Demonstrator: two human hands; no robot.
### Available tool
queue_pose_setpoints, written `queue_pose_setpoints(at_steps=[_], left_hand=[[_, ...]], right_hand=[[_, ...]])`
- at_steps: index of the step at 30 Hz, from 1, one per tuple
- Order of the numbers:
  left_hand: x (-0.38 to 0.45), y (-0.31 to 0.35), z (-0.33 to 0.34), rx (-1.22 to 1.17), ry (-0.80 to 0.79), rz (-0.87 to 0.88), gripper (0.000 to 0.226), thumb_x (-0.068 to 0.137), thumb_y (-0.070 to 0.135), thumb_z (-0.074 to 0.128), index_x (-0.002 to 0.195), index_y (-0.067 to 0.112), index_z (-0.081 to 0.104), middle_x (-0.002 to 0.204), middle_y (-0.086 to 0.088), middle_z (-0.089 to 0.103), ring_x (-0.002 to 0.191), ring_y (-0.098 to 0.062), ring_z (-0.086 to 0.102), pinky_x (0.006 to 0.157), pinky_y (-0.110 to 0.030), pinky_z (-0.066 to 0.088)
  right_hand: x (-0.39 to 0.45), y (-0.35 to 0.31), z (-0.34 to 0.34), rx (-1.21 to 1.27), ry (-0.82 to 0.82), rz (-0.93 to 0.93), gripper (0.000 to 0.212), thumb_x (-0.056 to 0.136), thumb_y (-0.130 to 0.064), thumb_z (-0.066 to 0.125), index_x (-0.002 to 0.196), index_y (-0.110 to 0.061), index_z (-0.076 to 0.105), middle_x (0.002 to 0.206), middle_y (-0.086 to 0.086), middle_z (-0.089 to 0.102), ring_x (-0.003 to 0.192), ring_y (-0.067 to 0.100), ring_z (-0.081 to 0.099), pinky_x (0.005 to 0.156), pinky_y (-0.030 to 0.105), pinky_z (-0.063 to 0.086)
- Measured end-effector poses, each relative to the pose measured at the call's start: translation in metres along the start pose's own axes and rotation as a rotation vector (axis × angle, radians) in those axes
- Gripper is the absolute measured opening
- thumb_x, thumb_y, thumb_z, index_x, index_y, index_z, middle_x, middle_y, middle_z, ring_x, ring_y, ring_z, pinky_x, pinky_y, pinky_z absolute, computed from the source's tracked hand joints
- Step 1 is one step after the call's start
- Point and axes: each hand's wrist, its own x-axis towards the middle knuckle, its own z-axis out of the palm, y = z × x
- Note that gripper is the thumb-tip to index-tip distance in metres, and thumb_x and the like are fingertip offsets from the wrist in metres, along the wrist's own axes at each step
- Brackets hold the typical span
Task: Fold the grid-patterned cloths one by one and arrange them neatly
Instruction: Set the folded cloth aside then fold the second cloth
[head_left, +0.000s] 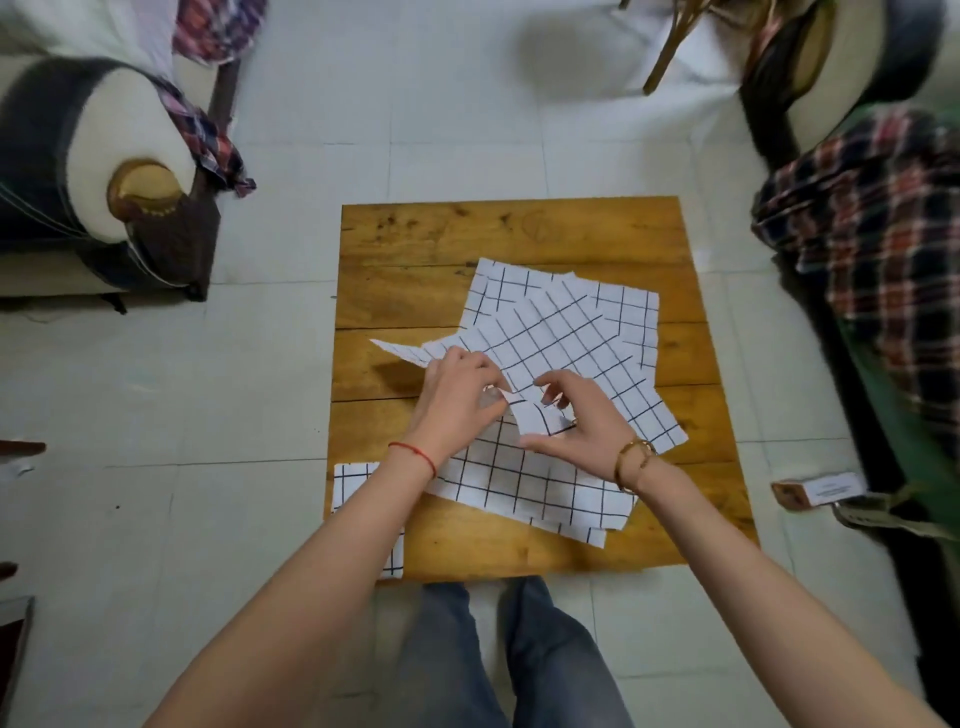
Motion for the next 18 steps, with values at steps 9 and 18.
queue_pose_setpoints(at_steps=[9,18], left_hand=[[0.012,0.076,-0.055,0.076,0.052,0.05,0.019,0.086,0.043,0.059,0.089,0.026,0.068,0.096,0.008,0.064,0.099,-0.017,0.048,0.086,-0.035,0.031],[-0.005,0.103,-0.111,0.099,0.164,0.03,0.02,0.09,0.041,0.059,0.099,0.025,0.066,0.09,0.008,0.068,0.09,-0.016,0.059,0.097,-0.037,0.035]], right_hand=[[-0.025,-0.044,-0.067,-0.448,0.361,-0.336,0.009,0.086,-0.02,0.059,0.089,-0.012,0.058,0.076,0.004,0.062,0.074,0.027,0.054,0.063,0.037,0.043],[-0.049,-0.066,-0.153,-0.228,0.431,-0.184,0.013,0.092,-0.022,0.053,0.087,-0.013,0.061,0.077,0.004,0.062,0.076,0.025,0.056,0.062,0.03,0.038]])
